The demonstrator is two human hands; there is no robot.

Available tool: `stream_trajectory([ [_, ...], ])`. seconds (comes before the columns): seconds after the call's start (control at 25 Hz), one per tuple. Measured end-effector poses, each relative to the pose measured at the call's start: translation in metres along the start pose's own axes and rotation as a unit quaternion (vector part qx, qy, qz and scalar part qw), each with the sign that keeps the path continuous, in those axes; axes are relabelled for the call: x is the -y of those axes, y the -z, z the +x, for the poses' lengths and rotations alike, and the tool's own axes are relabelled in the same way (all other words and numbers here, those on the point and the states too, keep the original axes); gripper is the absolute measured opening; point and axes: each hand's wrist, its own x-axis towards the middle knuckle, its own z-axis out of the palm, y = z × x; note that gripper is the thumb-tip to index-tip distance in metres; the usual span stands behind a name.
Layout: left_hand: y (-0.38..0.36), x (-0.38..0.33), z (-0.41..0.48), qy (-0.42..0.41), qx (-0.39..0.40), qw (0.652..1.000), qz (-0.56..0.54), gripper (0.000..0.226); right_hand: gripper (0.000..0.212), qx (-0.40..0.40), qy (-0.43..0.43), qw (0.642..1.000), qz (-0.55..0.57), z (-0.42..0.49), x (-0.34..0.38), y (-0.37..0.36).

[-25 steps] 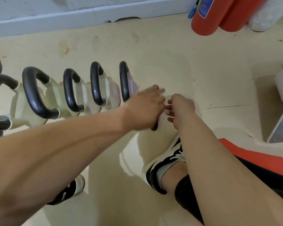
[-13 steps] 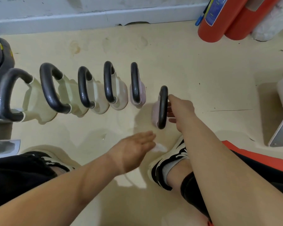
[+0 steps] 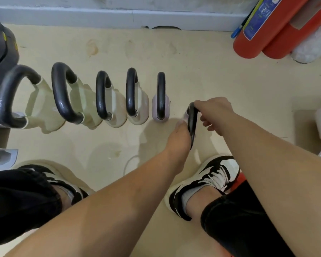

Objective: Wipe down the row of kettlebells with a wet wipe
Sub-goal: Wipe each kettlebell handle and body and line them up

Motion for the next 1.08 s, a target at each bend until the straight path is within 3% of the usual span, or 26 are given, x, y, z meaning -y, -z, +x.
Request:
stream_trajectory([
  [0.08, 0.006, -0.004, 0.012, 0.024, 0.018, 0.999, 0.018, 0.039, 0.041, 0.017, -0.032, 0.999, -0.023, 0.008, -0.004, 0.002],
  [0.2, -0.001, -0.032, 0.025, 0.046, -0.006, 0.999, -0.005, 0.025, 0.035, 0.140, -0.139, 0.980, -0.027, 0.004, -0.024, -0.006],
  [0.28, -0.012, -0.051, 0.026, 0.082, -0.008, 0.992, -0.095, 0.024, 0.035, 0.196, -0.180, 0.962, 0.065, 0.000, -0.034, -0.008],
  [0.36, -0.017, -0.059, 0.032, 0.118, -0.015, 0.979, -0.168, 0.023, 0.043, 0.196, -0.187, 0.948, 0.166, 0.010, -0.038, -0.005],
  [0.48, -0.019, -0.069, 0.040, 0.140, -0.033, 0.966, -0.213, 0.020, 0.048, 0.170, -0.134, 0.967, 0.135, 0.020, -0.030, 0.000],
  [0.64, -0.020, -0.096, 0.053, 0.134, -0.048, 0.948, -0.284, 0.019, 0.045, 0.150, -0.117, 0.959, 0.210, 0.029, -0.017, 0.001],
  [0.8, -0.027, -0.123, 0.072, 0.091, -0.047, 0.970, -0.220, 0.012, 0.040, 0.128, -0.093, 0.954, 0.253, 0.039, 0.007, 0.008],
  [1.04, -0.028, -0.150, 0.108, 0.107, -0.053, 0.973, -0.199, 0.030, 0.042, 0.099, -0.060, 0.952, 0.285, 0.047, 0.028, 0.008],
  [1.08, -0.027, -0.149, 0.109, 0.097, -0.055, 0.982, -0.153, 0.034, 0.042, 0.093, -0.062, 0.952, 0.285, 0.048, 0.029, 0.007],
])
